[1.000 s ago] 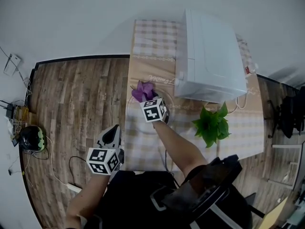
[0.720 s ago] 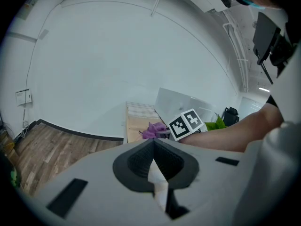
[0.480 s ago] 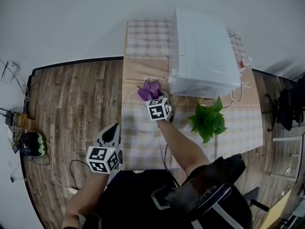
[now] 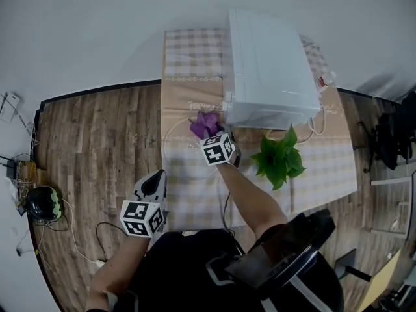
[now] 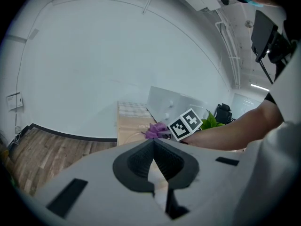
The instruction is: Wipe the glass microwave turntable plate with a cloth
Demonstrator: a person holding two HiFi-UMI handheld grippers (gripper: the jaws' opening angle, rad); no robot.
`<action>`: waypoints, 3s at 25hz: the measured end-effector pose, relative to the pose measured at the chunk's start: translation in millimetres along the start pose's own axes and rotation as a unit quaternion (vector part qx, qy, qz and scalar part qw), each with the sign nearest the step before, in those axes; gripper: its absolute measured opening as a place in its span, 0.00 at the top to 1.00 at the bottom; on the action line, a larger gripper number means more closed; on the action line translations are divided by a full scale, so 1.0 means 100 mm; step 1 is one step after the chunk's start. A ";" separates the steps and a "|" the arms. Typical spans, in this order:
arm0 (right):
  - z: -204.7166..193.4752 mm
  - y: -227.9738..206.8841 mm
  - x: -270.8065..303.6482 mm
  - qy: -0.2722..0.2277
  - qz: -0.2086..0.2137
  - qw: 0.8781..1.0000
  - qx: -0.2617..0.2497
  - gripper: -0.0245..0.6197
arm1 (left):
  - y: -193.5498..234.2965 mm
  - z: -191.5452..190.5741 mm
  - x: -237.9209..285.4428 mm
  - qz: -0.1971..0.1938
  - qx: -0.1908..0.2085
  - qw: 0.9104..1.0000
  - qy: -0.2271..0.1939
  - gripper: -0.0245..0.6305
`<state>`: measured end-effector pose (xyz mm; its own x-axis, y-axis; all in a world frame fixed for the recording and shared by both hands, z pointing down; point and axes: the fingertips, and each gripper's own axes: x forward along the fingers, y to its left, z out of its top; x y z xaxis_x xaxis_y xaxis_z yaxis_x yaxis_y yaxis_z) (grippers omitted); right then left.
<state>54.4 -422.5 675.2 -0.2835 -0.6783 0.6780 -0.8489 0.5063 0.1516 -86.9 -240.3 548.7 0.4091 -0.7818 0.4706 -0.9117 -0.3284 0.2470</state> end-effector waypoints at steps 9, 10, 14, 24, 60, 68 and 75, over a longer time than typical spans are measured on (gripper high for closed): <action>0.23 0.22 -0.18 -0.028 0.017 0.999 0.006 0.75 | 0.00 -0.06 -0.09 0.001 -0.003 1.000 -0.004 0.96; 0.27 0.32 -0.20 -0.033 0.028 0.999 0.009 0.75 | 0.01 -0.05 -0.10 0.001 -0.003 1.000 -0.006 0.96; 0.37 0.90 -0.23 -0.040 0.090 0.995 0.009 0.74 | 0.05 -0.03 -0.20 0.007 -0.003 1.000 -0.014 0.96; 0.42 1.61 -0.04 -0.021 0.133 0.991 -0.003 0.74 | 0.34 -0.03 -0.52 0.054 -0.016 0.998 -0.029 0.96; -0.07 0.52 -0.19 -0.002 0.059 0.997 0.040 0.74 | -0.13 0.01 -0.20 -0.003 0.012 1.000 -0.011 0.96; -0.25 0.14 -0.30 0.005 0.019 0.999 0.046 0.74 | -0.28 0.01 -0.13 -0.024 0.019 0.999 -0.009 0.96; -0.35 -0.11 -0.39 0.015 -0.009 0.998 0.056 0.74 | -0.32 0.03 -0.11 -0.037 0.021 0.999 -0.007 0.96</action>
<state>90.2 -382.5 672.2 -0.2563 -0.6697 0.6970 -0.8985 0.4309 0.0836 -62.5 -222.6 533.2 0.4746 -0.7625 0.4398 -0.8802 -0.4070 0.2443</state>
